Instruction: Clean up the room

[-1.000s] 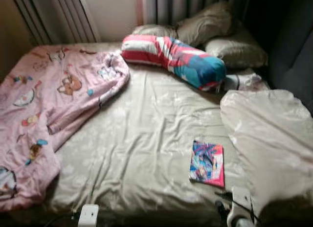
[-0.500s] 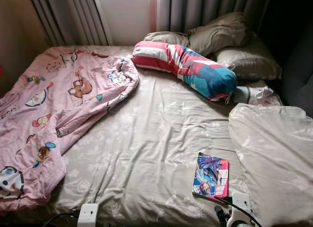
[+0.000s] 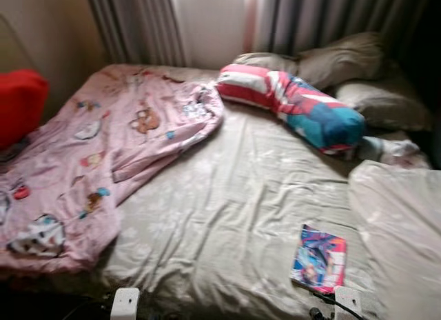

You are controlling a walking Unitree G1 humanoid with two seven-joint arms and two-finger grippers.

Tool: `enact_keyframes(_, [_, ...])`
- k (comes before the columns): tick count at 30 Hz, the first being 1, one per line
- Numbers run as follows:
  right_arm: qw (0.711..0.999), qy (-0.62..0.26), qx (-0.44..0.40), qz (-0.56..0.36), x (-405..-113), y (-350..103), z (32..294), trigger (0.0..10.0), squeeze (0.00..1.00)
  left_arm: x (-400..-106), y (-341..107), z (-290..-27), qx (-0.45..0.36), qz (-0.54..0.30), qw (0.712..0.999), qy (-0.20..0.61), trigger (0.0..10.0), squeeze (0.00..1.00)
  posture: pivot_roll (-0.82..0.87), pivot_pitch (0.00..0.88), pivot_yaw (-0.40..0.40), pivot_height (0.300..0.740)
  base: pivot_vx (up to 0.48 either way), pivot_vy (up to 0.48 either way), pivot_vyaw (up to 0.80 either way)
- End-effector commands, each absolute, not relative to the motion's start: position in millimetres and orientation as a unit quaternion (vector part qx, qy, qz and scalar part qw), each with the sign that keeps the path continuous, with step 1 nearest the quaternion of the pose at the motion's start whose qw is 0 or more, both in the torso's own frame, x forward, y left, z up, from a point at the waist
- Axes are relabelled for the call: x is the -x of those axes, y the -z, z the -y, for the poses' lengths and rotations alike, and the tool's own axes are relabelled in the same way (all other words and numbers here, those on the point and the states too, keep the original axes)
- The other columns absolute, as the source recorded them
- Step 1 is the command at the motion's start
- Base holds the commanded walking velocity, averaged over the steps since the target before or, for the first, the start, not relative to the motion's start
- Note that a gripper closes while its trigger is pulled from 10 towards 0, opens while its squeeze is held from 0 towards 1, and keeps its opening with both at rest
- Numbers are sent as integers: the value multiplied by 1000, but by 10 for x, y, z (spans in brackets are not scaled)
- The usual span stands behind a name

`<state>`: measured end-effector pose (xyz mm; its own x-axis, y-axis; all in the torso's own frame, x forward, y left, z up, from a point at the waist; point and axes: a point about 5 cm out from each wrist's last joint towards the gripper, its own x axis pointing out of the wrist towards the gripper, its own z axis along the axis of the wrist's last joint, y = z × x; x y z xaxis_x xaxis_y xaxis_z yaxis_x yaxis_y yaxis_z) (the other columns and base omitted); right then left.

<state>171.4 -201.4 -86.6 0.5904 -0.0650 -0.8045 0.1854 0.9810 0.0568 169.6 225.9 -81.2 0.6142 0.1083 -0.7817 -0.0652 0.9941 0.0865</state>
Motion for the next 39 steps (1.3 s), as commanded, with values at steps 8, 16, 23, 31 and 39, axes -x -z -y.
enact_keyframes(8, [886,80,-72,-450,-1655,884,2055,10000,0,-1692,819,-2248,-21,-440,897,-50,10000,0,-8,0,22,740,0,323,0])
enact_keyframes(16, [886,81,-71,-452,-1657,884,2056,10000,0,-1692,819,-2247,-20,-440,897,-50,10000,0,-9,0,22,740,0,325,0])
enact_keyframes(23, [887,78,-70,-451,-1673,879,2047,10000,0,-1692,818,-2250,-20,-439,897,-50,10000,0,-4,0,22,740,0,326,0])
enact_keyframes(31, [886,74,-68,-452,-1670,881,2042,10000,0,-1682,823,-2248,-20,-441,896,-50,10000,0,-1,0,20,740,0,326,0])
enact_keyframes(39, [886,71,-67,-454,-1667,883,2039,10000,0,-1672,828,-2246,-22,-442,895,-49,10000,0,0,0,22,740,0,325,0])
